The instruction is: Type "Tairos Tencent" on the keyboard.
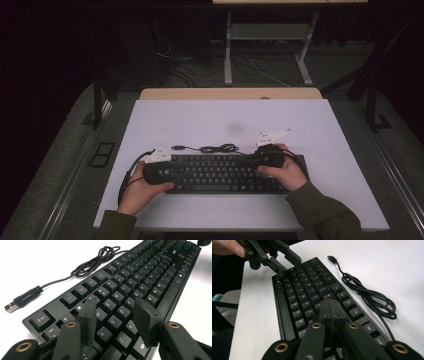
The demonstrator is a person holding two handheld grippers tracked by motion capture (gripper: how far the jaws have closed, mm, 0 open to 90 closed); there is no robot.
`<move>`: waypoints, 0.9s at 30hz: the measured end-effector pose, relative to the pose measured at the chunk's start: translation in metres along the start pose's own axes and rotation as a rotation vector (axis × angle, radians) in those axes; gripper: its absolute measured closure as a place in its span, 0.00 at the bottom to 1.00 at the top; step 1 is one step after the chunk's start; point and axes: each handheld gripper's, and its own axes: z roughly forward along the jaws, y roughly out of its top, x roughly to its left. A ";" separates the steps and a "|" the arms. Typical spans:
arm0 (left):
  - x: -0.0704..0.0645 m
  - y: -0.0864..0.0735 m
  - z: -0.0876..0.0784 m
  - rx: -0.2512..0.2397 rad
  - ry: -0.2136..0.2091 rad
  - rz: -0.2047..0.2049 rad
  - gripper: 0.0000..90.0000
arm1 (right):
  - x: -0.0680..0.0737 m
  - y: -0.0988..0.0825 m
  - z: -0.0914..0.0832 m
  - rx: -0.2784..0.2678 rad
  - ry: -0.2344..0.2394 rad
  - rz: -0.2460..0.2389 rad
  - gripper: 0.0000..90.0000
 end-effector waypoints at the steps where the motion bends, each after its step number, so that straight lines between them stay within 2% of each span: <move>1: 0.000 0.000 0.000 0.001 -0.001 0.001 0.57 | 0.000 0.001 0.001 0.002 -0.002 -0.001 1.00; 8: 0.000 0.000 0.001 -0.003 -0.005 -0.005 0.54 | 0.002 0.004 0.011 0.020 0.014 -0.006 1.00; 27: 0.000 0.000 0.002 -0.014 -0.013 -0.012 0.52 | 0.008 0.015 0.037 0.077 0.037 -0.038 1.00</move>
